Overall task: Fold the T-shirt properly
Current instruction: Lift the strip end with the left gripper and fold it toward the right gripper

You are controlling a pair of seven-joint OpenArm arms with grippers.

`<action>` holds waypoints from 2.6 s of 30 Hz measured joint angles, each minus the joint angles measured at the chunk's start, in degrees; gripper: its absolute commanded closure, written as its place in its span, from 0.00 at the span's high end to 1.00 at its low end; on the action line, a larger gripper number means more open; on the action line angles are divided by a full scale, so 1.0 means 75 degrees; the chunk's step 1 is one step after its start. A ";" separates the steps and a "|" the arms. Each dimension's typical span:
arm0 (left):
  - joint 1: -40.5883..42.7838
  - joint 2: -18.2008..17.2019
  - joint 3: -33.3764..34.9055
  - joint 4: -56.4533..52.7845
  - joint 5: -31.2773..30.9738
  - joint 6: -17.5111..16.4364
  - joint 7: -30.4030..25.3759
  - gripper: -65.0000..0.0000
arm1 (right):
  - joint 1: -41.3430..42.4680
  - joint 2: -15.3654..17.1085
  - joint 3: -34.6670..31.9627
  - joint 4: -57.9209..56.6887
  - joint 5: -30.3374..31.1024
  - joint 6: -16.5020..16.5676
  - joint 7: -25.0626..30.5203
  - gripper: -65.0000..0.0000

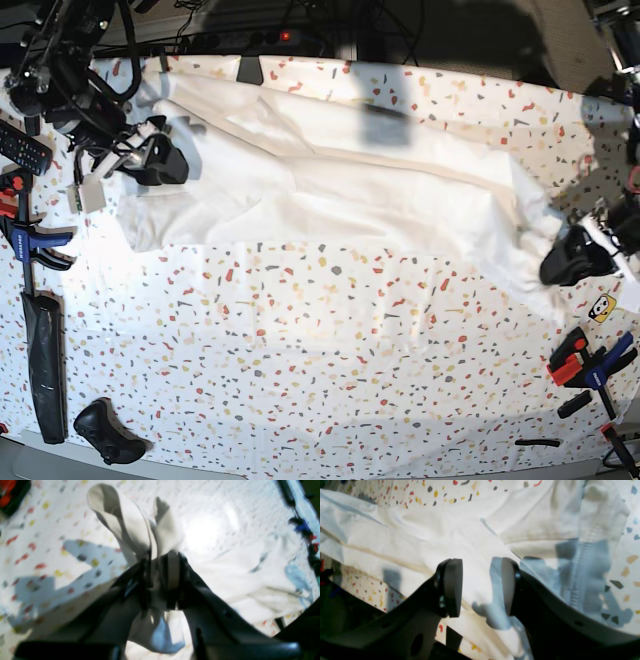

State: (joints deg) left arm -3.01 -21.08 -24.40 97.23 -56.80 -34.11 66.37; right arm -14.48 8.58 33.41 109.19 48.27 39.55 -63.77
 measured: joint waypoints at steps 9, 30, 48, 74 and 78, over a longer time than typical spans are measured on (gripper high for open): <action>0.0361 0.1137 -0.0003 0.0221 0.0254 -0.0026 -0.0015 0.00 | 0.0111 -0.0256 -0.0017 0.0000 -0.0396 0.0003 0.0111 0.40; 0.1137 0.2192 0.3121 0.1244 0.2559 0.0175 -0.1096 0.00 | 0.0114 -0.0256 -0.0029 0.0000 -0.0417 0.0000 0.0315 0.40; 0.1137 0.2194 0.4669 0.1244 0.4395 0.0752 -0.1789 0.20 | 0.0119 -0.0256 -0.0029 0.0000 -0.0420 0.0000 0.0318 0.40; 0.1778 0.2430 0.4654 0.2095 0.6918 0.1588 -0.2250 0.00 | 0.0385 -0.0256 -0.0044 0.0000 -0.0816 0.0012 0.0498 0.40; 0.2046 0.2430 0.4654 0.2087 0.6974 0.1754 -0.2352 0.00 | 0.0385 -0.0256 -0.0044 0.0000 -0.0813 0.0015 0.0498 0.40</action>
State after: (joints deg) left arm 12.34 -2.85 10.50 112.88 -4.49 -20.95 48.73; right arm -11.60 6.66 33.08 109.19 42.17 39.66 -60.03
